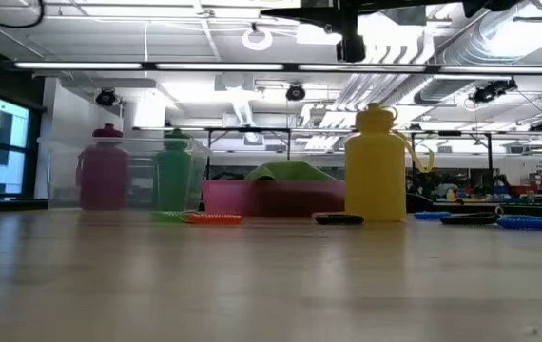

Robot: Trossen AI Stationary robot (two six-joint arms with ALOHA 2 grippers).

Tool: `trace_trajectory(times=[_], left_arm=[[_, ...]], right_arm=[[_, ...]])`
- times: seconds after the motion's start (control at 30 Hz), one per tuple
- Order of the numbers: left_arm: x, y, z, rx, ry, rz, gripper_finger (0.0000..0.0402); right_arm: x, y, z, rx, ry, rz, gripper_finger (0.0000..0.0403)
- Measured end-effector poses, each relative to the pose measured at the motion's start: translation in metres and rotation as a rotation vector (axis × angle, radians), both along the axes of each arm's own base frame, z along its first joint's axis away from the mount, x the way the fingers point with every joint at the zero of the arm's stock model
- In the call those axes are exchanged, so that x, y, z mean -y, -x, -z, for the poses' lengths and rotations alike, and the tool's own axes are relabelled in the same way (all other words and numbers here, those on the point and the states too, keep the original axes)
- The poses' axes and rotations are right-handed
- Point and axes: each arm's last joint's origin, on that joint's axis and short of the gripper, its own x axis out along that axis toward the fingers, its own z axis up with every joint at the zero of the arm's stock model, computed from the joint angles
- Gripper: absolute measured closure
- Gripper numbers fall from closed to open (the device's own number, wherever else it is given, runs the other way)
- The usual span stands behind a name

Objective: Pick & Place Sports Items
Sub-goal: Put the orange spring keychain into the bottom transparent bin

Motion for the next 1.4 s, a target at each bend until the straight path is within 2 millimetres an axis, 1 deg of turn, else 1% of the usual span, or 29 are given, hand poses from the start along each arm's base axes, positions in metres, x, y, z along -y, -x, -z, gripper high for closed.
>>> trace_trajectory(times=[0.17,0.43,0.73,0.83,0.93,1.0,1.13,1.27,1.4], left_arm=[[-0.014,-0.010,-0.001,0.077,-0.074,-0.081,0.0200],[-0.032,-0.033,-0.008,0.256,-0.065,-0.131,0.0200],[-0.053,-0.055,-0.017,0.444,-0.064,-0.169,0.0200],[-0.057,-0.067,-0.015,0.463,-0.039,-0.159,0.0200],[-0.061,-0.081,-0.006,0.429,-0.037,-0.173,0.0200],[-0.064,-0.090,0.002,0.389,-0.045,-0.186,0.0200],[-0.069,-0.109,0.021,0.327,-0.042,-0.202,0.0200],[-0.073,-0.131,0.036,0.335,-0.022,-0.210,0.0200],[-0.078,-0.150,0.049,0.365,-0.021,-0.228,0.0200]], right_arm=[[0.000,0.000,0.000,0.001,-0.001,-0.001,0.0239],[0.005,0.002,-0.006,0.034,0.050,-0.022,0.0239],[0.014,0.002,-0.004,0.012,0.083,-0.055,0.0239],[0.018,0.002,-0.004,0.011,0.108,-0.091,0.0239],[0.022,0.005,-0.008,0.024,0.171,-0.118,0.0239],[0.024,0.010,-0.012,0.015,0.225,-0.119,0.0239],[0.027,0.027,-0.021,-0.043,0.334,-0.091,0.0239],[0.029,0.054,-0.033,-0.120,0.446,-0.046,0.0239],[0.030,0.082,-0.042,-0.192,0.519,-0.024,0.0239]])
